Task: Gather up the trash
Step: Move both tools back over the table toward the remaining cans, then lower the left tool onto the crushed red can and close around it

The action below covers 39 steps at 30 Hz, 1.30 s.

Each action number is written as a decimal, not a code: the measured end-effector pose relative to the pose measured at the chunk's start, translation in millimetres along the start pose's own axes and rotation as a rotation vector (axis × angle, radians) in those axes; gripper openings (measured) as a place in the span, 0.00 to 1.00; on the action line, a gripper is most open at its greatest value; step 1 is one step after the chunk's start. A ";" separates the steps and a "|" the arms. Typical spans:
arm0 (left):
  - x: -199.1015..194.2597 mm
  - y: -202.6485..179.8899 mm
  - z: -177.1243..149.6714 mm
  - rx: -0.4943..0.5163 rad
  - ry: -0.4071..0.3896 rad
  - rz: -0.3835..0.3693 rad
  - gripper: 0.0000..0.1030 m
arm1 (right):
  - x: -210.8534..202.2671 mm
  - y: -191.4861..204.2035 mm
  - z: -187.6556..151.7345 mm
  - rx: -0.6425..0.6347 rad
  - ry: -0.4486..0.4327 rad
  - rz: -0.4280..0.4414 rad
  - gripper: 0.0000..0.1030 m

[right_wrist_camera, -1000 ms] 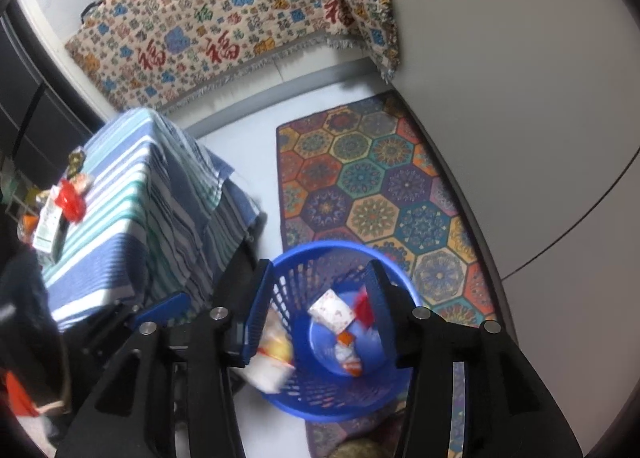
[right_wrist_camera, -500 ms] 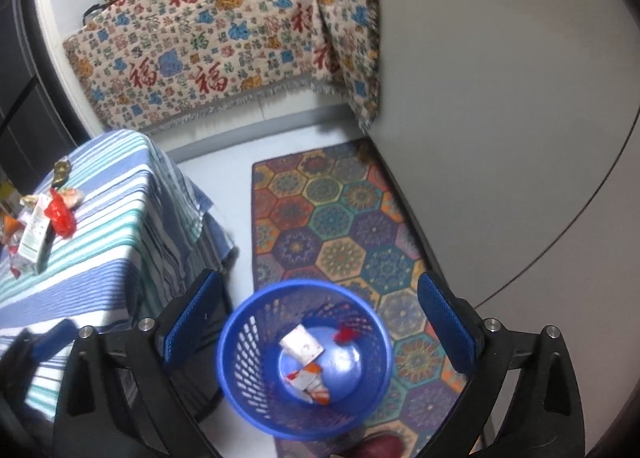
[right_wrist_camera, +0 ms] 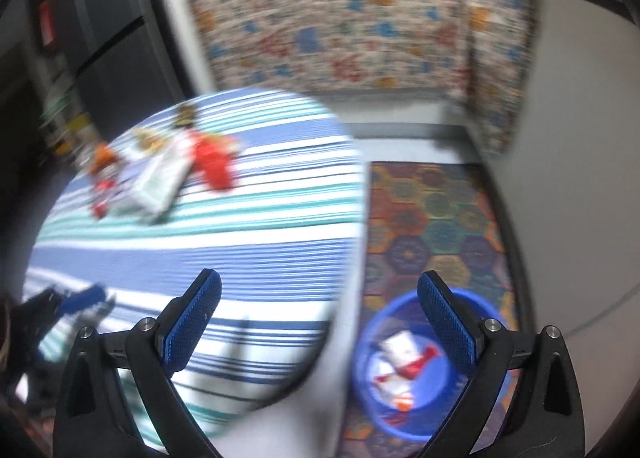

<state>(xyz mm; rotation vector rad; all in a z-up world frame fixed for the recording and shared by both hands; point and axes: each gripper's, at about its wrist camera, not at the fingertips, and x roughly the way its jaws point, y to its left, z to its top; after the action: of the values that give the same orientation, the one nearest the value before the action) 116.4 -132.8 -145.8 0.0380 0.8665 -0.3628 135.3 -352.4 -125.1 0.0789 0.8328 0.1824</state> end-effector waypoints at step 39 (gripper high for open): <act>1.8 199.0 36.6 -0.145 0.013 0.080 0.98 | 98.2 130.7 -3.2 -0.253 0.113 0.040 1.00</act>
<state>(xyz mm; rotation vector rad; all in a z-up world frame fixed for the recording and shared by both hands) 209.5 46.9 -145.9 -0.0590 0.8994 -0.2241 180.6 -205.3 -180.3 -0.1541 0.9148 0.3309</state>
